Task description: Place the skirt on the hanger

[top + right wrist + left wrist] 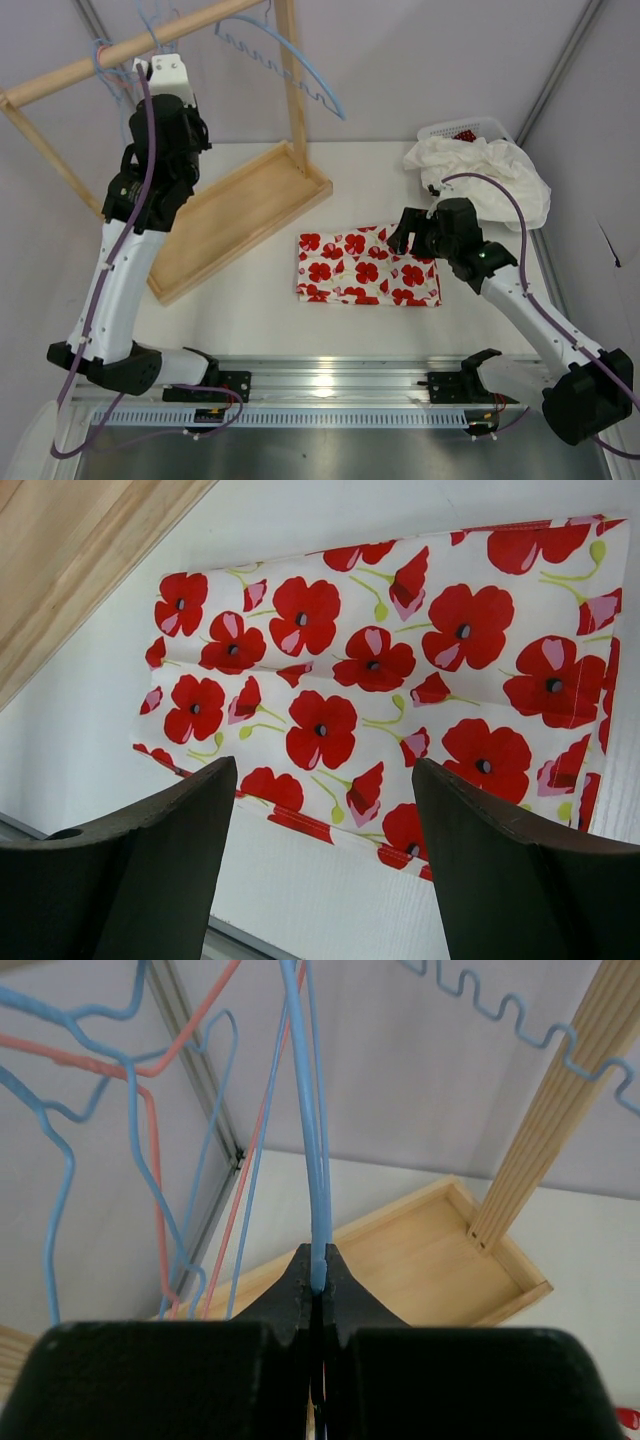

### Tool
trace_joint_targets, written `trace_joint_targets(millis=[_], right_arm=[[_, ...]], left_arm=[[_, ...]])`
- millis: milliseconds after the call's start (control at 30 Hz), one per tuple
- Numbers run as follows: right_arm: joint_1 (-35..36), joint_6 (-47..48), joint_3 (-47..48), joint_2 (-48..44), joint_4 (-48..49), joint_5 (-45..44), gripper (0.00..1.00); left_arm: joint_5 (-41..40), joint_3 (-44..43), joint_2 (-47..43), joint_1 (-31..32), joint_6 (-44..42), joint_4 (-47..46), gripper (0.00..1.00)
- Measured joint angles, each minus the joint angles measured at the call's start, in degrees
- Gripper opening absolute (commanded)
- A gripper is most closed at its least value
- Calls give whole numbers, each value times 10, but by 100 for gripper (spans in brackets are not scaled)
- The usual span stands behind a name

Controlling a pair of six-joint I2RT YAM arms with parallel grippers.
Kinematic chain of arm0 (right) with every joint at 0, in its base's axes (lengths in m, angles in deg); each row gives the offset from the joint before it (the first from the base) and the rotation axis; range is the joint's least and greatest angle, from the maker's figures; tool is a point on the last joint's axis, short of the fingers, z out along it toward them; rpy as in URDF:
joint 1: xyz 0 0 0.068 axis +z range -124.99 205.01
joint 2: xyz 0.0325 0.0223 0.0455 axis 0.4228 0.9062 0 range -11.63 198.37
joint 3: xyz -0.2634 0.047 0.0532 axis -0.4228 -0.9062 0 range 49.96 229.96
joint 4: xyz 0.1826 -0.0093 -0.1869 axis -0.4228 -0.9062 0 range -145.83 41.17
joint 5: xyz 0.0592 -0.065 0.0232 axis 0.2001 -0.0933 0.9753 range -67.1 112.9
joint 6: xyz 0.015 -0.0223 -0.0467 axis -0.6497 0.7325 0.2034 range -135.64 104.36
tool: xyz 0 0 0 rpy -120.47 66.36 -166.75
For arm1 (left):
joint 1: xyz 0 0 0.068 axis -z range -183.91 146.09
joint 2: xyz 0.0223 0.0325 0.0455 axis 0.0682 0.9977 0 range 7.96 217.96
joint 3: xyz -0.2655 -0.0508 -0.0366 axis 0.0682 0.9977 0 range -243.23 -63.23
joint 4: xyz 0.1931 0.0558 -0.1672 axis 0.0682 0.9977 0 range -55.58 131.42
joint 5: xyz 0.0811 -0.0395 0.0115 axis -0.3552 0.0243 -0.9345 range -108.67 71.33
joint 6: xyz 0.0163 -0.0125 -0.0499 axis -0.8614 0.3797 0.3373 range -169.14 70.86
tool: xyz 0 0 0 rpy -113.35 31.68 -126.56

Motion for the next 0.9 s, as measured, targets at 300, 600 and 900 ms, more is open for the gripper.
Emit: trace_joint_targets(millis=[300, 600, 900], right_arm=[[0, -22, -4, 9, 3, -6, 77], [0, -51, -20, 9, 9, -17, 76], [0, -60, -35, 9, 9, -19, 76]], left_arm=[[47, -22, -33, 0, -49, 16, 0], [107, -24, -48, 0, -78, 16, 0], [164, -18, -106, 0, -62, 57, 0]])
